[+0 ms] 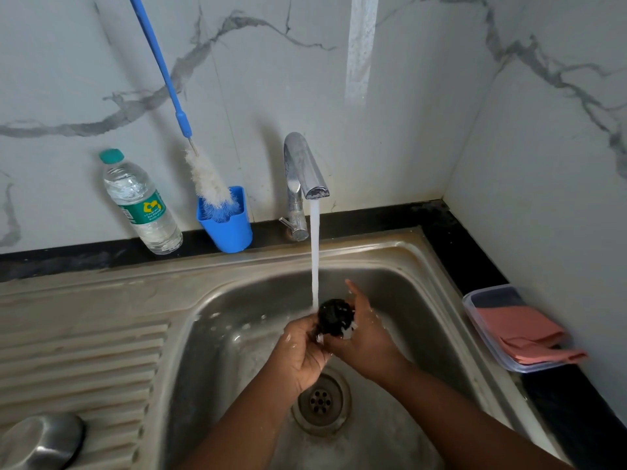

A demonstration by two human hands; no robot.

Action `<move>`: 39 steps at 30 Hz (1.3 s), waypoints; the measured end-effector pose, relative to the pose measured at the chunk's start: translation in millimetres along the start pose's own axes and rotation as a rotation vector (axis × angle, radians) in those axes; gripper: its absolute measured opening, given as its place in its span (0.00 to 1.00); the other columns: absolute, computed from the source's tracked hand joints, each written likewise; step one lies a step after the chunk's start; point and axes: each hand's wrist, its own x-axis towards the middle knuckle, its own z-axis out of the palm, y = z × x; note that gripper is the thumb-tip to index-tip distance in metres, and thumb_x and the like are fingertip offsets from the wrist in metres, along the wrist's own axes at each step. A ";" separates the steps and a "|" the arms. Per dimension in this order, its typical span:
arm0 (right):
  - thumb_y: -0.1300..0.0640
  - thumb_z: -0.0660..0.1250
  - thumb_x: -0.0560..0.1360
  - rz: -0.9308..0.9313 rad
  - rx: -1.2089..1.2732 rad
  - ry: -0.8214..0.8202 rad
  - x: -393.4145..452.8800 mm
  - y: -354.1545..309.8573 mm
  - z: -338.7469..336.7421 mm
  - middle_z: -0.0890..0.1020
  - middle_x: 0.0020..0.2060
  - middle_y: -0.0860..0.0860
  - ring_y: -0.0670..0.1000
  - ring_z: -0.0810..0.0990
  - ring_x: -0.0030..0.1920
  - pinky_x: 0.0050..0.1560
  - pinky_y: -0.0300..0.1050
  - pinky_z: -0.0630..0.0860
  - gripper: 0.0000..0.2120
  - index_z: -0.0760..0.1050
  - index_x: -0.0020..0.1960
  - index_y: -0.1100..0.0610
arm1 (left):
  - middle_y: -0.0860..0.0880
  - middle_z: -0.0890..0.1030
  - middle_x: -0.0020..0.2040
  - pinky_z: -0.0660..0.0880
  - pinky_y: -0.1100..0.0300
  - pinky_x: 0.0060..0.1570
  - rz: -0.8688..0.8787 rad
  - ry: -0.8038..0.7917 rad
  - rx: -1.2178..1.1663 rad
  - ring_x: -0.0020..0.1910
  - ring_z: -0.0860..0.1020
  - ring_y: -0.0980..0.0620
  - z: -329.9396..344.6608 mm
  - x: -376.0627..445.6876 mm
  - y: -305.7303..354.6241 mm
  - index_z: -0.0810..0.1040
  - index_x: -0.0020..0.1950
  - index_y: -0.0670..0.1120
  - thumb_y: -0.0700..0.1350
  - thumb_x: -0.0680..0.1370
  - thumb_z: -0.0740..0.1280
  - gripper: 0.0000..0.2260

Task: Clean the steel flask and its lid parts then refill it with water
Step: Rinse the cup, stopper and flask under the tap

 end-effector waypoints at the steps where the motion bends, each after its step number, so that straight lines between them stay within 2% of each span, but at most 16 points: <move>1: 0.54 0.77 0.66 0.043 0.079 -0.004 -0.7 0.7 -2.0 0.73 0.65 0.49 0.49 0.73 0.65 0.63 0.44 0.70 0.49 0.50 0.77 0.49 | 0.38 0.82 0.46 0.78 0.59 0.37 0.018 0.025 0.023 0.39 0.80 0.48 1.8 0.5 0.0 0.79 0.56 0.34 0.36 0.78 0.65 0.09; 4: 0.62 0.78 0.66 0.192 0.363 0.010 -0.7 6.0 -6.8 0.78 0.57 0.52 0.47 0.79 0.53 0.50 0.38 0.75 0.33 0.67 0.66 0.52 | 0.45 0.82 0.39 0.73 0.61 0.35 0.103 0.055 0.156 0.36 0.77 0.52 7.1 -1.5 1.1 0.79 0.51 0.41 0.34 0.76 0.69 0.06; 7: 0.66 0.79 0.63 0.295 0.554 -0.020 -0.4 8.1 -7.6 0.82 0.50 0.56 0.50 0.81 0.47 0.45 0.42 0.79 0.24 0.75 0.55 0.55 | 0.45 0.83 0.41 0.76 0.62 0.33 0.175 0.045 0.278 0.36 0.80 0.52 7.3 -4.6 3.7 0.79 0.55 0.43 0.31 0.75 0.69 0.11; 9: 0.64 0.80 0.62 0.269 0.471 -0.017 -1.4 0.5 -10.2 0.83 0.48 0.51 0.48 0.81 0.47 0.46 0.39 0.78 0.23 0.76 0.53 0.54 | 0.45 0.83 0.40 0.77 0.61 0.35 0.203 0.036 0.348 0.35 0.79 0.51 3.7 -8.0 6.7 0.80 0.54 0.42 0.30 0.75 0.68 0.11; 11: 0.61 0.81 0.62 0.188 0.192 0.014 -1.8 -11.4 -16.9 0.80 0.46 0.45 0.47 0.79 0.49 0.48 0.39 0.75 0.22 0.76 0.51 0.50 | 0.46 0.83 0.40 0.74 0.57 0.43 0.248 0.052 0.470 0.40 0.79 0.49 -1.5 -11.0 11.4 0.81 0.50 0.44 0.30 0.75 0.67 0.11; 13: 0.58 0.78 0.65 0.074 -0.139 0.012 -1.9 -25.4 -24.5 0.76 0.51 0.46 0.48 0.74 0.54 0.54 0.42 0.73 0.24 0.74 0.57 0.51 | 0.48 0.82 0.43 0.72 0.57 0.47 0.284 0.084 0.600 0.46 0.78 0.50 -7.4 -14.1 16.2 0.81 0.50 0.45 0.31 0.75 0.66 0.11; 15: 0.56 0.74 0.70 -0.006 -0.384 -0.014 -0.9 -35.2 -28.5 0.71 0.61 0.50 0.51 0.70 0.62 0.61 0.45 0.72 0.28 0.68 0.67 0.52 | 0.49 0.81 0.46 0.72 0.59 0.46 0.298 0.114 0.654 0.46 0.78 0.52 -12.3 -16.3 19.7 0.81 0.54 0.45 0.31 0.76 0.64 0.13; 19: 0.60 0.66 0.75 -0.099 -0.617 -0.050 -1.2 -43.1 -24.8 0.67 0.67 0.53 0.55 0.69 0.65 0.62 0.50 0.73 0.28 0.62 0.72 0.51 | 0.50 0.81 0.49 0.73 0.69 0.37 0.343 0.146 0.760 0.44 0.78 0.56 -18.6 -18.0 25.7 0.79 0.60 0.43 0.32 0.78 0.64 0.13; 21: 0.63 0.63 0.74 -0.115 -0.670 -0.081 -5.8 -41.6 -20.4 0.66 0.67 0.53 0.56 0.69 0.65 0.61 0.50 0.74 0.29 0.61 0.72 0.51 | 0.51 0.81 0.50 0.73 0.72 0.37 0.349 0.135 0.873 0.45 0.78 0.57 -24.7 -19.1 25.3 0.78 0.62 0.43 0.35 0.79 0.65 0.13; 23: 0.62 0.63 0.75 -0.110 -0.694 -0.087 -13.5 -37.5 -15.9 0.65 0.67 0.53 0.55 0.68 0.65 0.61 0.50 0.74 0.29 0.60 0.73 0.50 | 0.50 0.79 0.62 0.74 0.69 0.52 0.382 0.129 1.102 0.57 0.78 0.55 -38.1 -18.3 21.8 0.75 0.68 0.44 0.39 0.79 0.66 0.17; 25: 0.57 0.64 0.76 -0.142 -0.717 -0.045 -23.2 -33.6 -11.7 0.66 0.67 0.51 0.54 0.69 0.65 0.60 0.48 0.74 0.27 0.61 0.72 0.49 | 0.50 0.73 0.71 0.68 0.64 0.65 0.450 0.141 1.394 0.67 0.73 0.54 -49.7 -23.0 19.1 0.72 0.72 0.47 0.44 0.79 0.67 0.20; 27: 0.52 0.64 0.77 -0.190 -0.751 -0.057 -32.5 -27.0 -6.1 0.66 0.68 0.50 0.53 0.69 0.65 0.59 0.47 0.74 0.26 0.60 0.73 0.49 | 0.48 0.68 0.75 0.64 0.60 0.71 0.495 0.153 1.677 0.72 0.68 0.51 -57.6 -30.7 18.9 0.68 0.75 0.49 0.48 0.80 0.65 0.23; 30: 0.53 0.64 0.76 -0.192 -0.751 -0.123 -45.7 -17.3 2.7 0.65 0.69 0.49 0.53 0.71 0.65 0.57 0.45 0.74 0.29 0.60 0.75 0.49 | 0.46 0.57 0.80 0.58 0.52 0.75 0.484 0.188 2.071 0.78 0.56 0.45 -64.7 -43.7 20.0 0.59 0.79 0.50 0.53 0.80 0.61 0.28; 33: 0.53 0.70 0.73 -0.291 -0.700 -0.051 -50.6 -18.0 6.4 0.71 0.65 0.51 0.55 0.76 0.60 0.52 0.46 0.76 0.28 0.66 0.72 0.50 | 0.44 0.49 0.81 0.49 0.46 0.77 0.471 0.208 2.196 0.80 0.47 0.42 -71.7 -54.7 18.1 0.53 0.81 0.50 0.55 0.81 0.60 0.31; 36: 0.51 0.68 0.75 -0.241 -0.727 -0.096 -54.6 -24.0 7.3 0.68 0.68 0.50 0.53 0.72 0.64 0.57 0.45 0.72 0.29 0.63 0.73 0.49 | 0.44 0.43 0.81 0.41 0.45 0.77 0.483 0.212 2.235 0.79 0.41 0.42 -78.6 -64.3 13.0 0.47 0.81 0.50 0.57 0.81 0.59 0.34; 39: 0.48 0.68 0.75 -0.253 -0.728 -0.075 -57.1 -29.4 7.9 0.69 0.66 0.49 0.53 0.73 0.63 0.55 0.44 0.72 0.28 0.63 0.72 0.48 | 0.44 0.39 0.81 0.36 0.43 0.75 0.572 0.244 2.259 0.79 0.37 0.41 -81.1 -74.6 13.3 0.43 0.81 0.50 0.58 0.80 0.59 0.36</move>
